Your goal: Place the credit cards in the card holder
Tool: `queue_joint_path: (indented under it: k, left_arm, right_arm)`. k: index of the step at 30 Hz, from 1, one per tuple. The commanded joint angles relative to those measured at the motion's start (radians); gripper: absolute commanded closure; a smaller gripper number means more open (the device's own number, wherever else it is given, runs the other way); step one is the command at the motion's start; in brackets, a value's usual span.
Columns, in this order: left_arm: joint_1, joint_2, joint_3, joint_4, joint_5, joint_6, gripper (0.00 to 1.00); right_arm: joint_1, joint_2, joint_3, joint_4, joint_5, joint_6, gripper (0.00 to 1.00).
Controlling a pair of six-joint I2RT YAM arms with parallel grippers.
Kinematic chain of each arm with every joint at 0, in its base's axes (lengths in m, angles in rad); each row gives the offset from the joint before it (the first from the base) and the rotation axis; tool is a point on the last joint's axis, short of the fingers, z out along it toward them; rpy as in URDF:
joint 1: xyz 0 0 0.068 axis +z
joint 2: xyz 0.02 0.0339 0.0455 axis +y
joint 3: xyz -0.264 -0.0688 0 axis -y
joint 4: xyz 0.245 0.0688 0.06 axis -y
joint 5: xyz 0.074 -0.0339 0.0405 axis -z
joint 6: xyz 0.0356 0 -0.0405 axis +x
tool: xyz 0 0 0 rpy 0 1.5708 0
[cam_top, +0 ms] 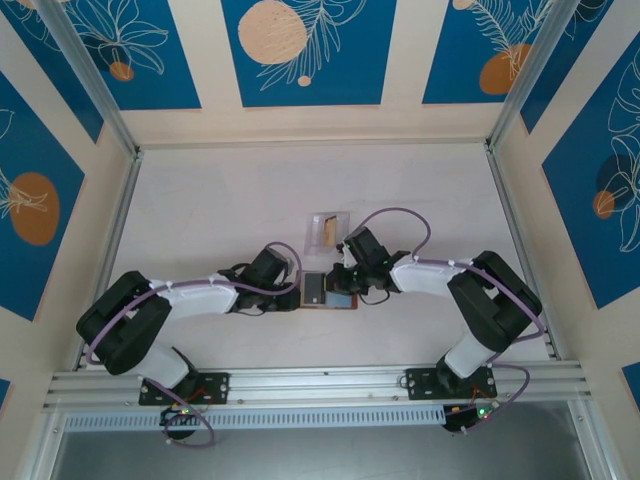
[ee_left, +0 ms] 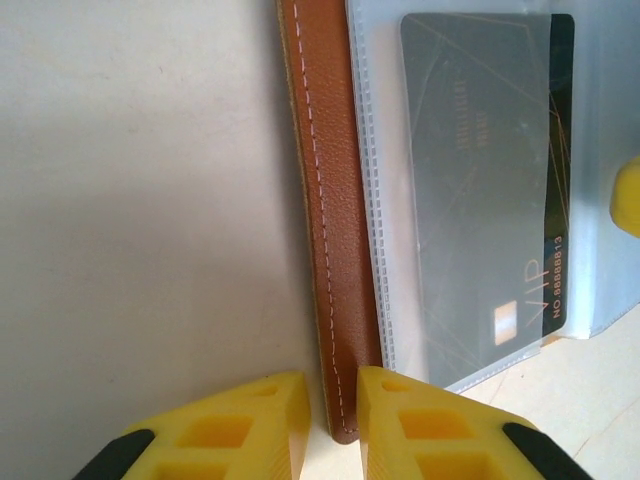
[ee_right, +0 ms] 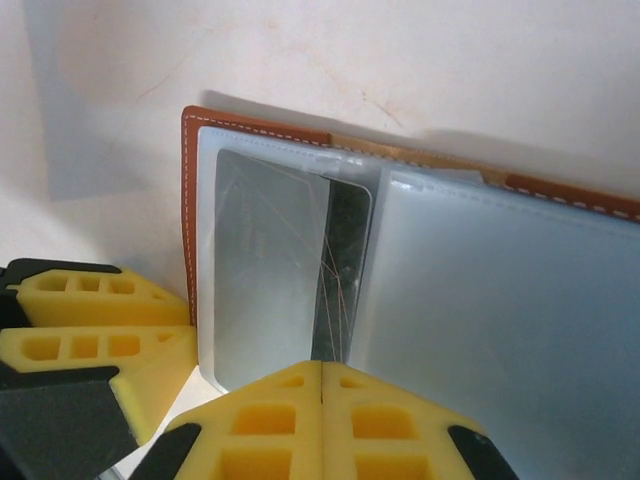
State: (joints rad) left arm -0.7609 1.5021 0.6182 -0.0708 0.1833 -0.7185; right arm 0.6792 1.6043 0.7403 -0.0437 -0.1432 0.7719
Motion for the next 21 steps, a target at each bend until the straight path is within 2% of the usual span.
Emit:
queue_joint_path:
  k: [1,10,21]
  left_arm:
    - [0.003,0.046,-0.029,-0.050,-0.010,0.030,0.79]
    - [0.004,0.062,-0.040,-0.044,-0.012,0.036,0.79]
    - [-0.005,0.082,-0.048,-0.026,-0.011,0.033,0.80]
  right_arm:
    - [0.015,0.019,0.045,-0.067,0.041,-0.025,0.99]
    - [0.041,0.056,0.079,-0.125,0.111,-0.028,1.00]
    - [0.066,0.123,0.121,-0.083,0.077,-0.014,1.00]
